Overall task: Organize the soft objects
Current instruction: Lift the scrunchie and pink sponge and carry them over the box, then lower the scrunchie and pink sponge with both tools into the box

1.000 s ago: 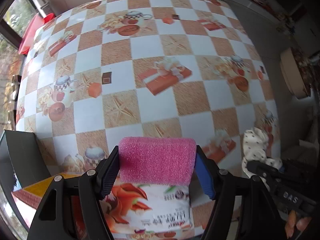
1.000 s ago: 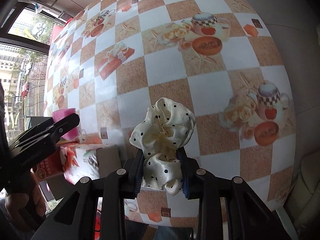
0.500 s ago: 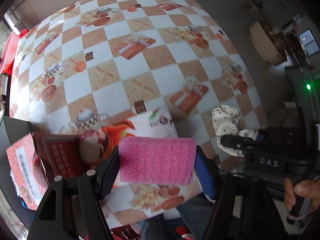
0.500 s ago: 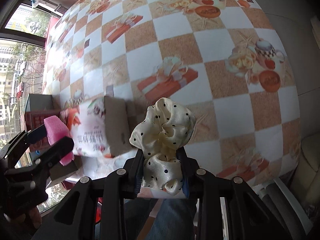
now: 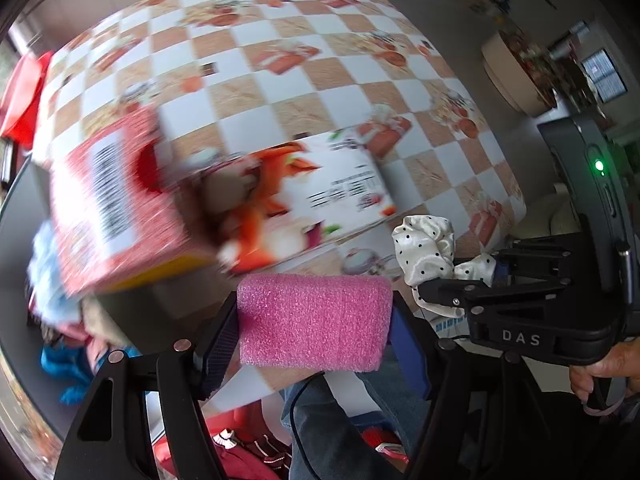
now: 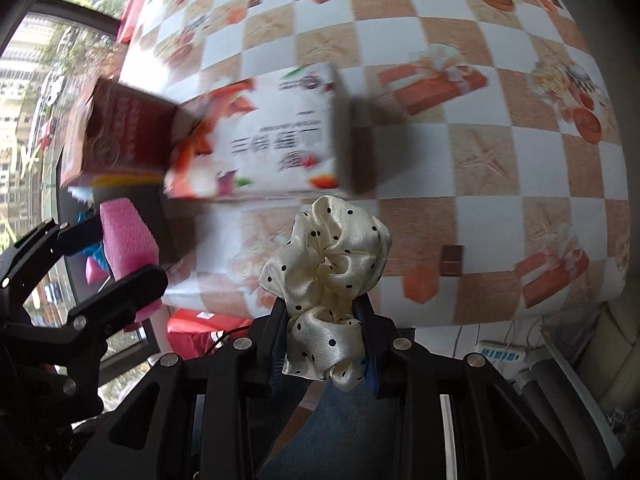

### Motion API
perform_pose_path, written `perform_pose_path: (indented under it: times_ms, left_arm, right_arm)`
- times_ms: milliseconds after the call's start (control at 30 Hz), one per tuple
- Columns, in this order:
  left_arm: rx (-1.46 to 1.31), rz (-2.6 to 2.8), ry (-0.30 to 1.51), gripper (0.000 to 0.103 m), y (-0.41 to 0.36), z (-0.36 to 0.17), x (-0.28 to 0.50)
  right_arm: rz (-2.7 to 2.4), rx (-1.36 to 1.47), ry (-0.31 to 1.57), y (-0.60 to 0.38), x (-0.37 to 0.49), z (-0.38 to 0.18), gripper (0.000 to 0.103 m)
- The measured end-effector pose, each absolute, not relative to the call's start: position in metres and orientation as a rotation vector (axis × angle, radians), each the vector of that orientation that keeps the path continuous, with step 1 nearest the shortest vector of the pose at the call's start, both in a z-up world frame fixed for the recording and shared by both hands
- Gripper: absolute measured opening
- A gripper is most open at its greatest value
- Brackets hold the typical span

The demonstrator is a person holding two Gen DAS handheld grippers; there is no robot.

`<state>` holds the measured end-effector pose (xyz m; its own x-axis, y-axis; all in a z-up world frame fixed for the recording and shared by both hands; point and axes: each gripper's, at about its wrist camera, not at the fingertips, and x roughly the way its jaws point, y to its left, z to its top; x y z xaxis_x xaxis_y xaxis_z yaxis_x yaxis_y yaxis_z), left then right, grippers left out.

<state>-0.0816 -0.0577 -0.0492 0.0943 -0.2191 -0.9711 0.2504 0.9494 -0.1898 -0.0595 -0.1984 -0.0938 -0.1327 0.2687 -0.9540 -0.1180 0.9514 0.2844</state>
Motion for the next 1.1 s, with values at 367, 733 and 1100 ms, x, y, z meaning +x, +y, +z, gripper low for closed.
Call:
perform_pose_path:
  times_ms: [367,733,1100]
  left_arm:
    - [-0.102,-0.212,1.361,0.073,0.019,-0.029,-0.109]
    - [-0.289,0.000,1.293,0.073,0.109,-0.019,-0.139]
    - [-0.373,0.171,1.245,0.073,0.172,-0.022,-0.159]
  right_arm:
    - [0.525,-0.069,1.629,-0.119,-0.069,-0.071,0.033]
    - [0.763,-0.297,1.568,-0.025,-0.087,-0.055,0.033]
    - [0.853,-0.404,1.510,0.036,-0.087,-0.041,0.033]
